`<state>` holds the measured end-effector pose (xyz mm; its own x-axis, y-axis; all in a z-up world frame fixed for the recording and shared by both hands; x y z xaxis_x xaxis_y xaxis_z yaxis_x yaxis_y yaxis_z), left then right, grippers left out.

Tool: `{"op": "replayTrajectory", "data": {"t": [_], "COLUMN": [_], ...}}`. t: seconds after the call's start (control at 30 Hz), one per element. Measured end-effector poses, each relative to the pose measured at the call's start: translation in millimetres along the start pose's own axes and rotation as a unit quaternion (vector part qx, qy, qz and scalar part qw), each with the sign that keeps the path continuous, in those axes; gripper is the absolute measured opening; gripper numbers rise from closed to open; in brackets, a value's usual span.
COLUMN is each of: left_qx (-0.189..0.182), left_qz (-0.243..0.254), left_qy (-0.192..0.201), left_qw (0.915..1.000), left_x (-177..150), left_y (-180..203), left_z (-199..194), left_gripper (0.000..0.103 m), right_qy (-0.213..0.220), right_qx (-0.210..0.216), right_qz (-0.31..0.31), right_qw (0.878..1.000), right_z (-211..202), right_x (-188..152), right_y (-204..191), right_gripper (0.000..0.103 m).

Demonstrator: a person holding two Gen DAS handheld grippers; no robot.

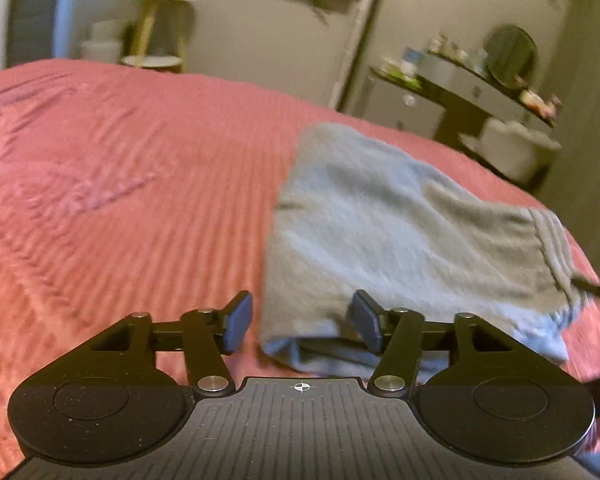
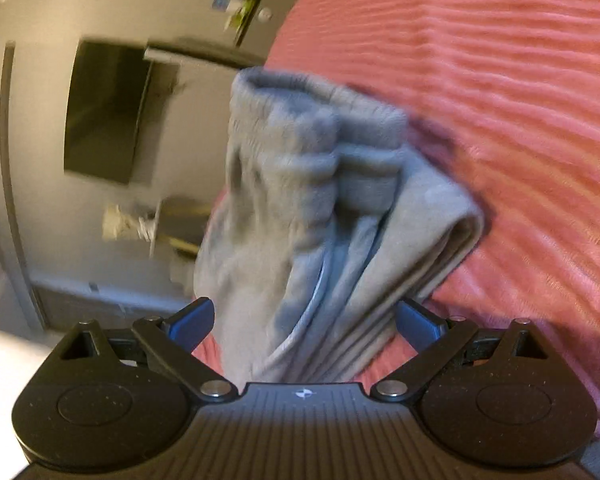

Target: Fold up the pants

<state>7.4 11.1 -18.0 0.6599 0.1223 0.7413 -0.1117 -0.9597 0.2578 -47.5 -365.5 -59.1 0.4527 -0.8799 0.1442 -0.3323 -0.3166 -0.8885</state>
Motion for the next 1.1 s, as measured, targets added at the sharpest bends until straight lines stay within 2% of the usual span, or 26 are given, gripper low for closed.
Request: {"op": "replayTrajectory", "data": {"t": [0.07, 0.1, 0.2, 0.3, 0.4, 0.57, 0.67, 0.77, 0.83, 0.9, 0.97, 1.03, 1.1], "left_qx": [-0.008, -0.016, -0.024, -0.013, -0.019, -0.007, 0.004, 0.01, 0.025, 0.063, 0.111, 0.134, 0.175], "left_qz": [0.015, 0.023, 0.049, 0.077, 0.075, 0.08, 0.107, 0.103, 0.097, 0.073, 0.045, 0.008, 0.0], "left_qy": [-0.007, -0.011, -0.022, -0.033, -0.031, -0.032, -0.027, -0.029, -0.03, -0.036, -0.036, -0.025, 0.003], "left_qw": [0.9998, 0.9996, 0.9983, 0.9964, 0.9965, 0.9963, 0.9939, 0.9942, 0.9945, 0.9947, 0.9922, 0.9906, 0.9846], "left_x": [-2, -3, -7, -10, -9, -12, -13, -13, -11, -8, -4, 1, 7], "left_y": [5, 8, 16, 26, 31, 31, 35, 32, 29, 21, 9, -4, -4], "left_z": [3, 4, 13, 28, 33, 40, 40, 39, 37, 30, 20, 6, -7], "left_gripper": [0.071, 0.079, 0.088, 0.091, 0.094, 0.095, 0.095, 0.094, 0.094, 0.094, 0.095, 0.097, 0.093], "right_qy": [0.036, 0.051, 0.059, 0.053, 0.038, 0.023, 0.033, 0.07, 0.099, 0.105, 0.107, 0.115, 0.156], "right_qx": [0.004, 0.005, 0.021, 0.014, -0.006, -0.052, -0.074, -0.101, -0.104, -0.101, -0.111, -0.115, -0.135], "right_qz": [-0.007, -0.014, -0.014, -0.046, -0.091, -0.142, -0.16, -0.154, -0.124, -0.091, -0.073, -0.068, -0.081], "right_qw": [0.999, 0.999, 0.998, 0.997, 0.995, 0.988, 0.984, 0.98, 0.982, 0.985, 0.985, 0.984, 0.975], "right_z": [-8, -11, -10, -4, 4, 20, 20, 15, 6, -2, -14, -25, -42], "right_x": [7, 8, 7, 3, -3, -11, -14, -8, -2, 2, 0, -2, -9], "right_y": [0, -2, -3, -10, -20, -34, -40, -41, -32, -25, -23, -28, -39], "right_gripper": [0.097, 0.097, 0.097, 0.097, 0.097, 0.097, 0.097, 0.095, 0.087, 0.076, 0.075, 0.075, 0.077]}}
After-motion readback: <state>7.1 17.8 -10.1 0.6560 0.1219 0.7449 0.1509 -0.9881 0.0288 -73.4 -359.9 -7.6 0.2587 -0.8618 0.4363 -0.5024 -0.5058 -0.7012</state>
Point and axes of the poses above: each gripper's, at about its wrist camera, not at the fingertips, and z roughly the way its jaws point, y to its right, x to its top, the point moved 1 cm from there along z, roughly the way its jaws point, and after that the axes turned 1 degree about -x, right-handed, at the moved point
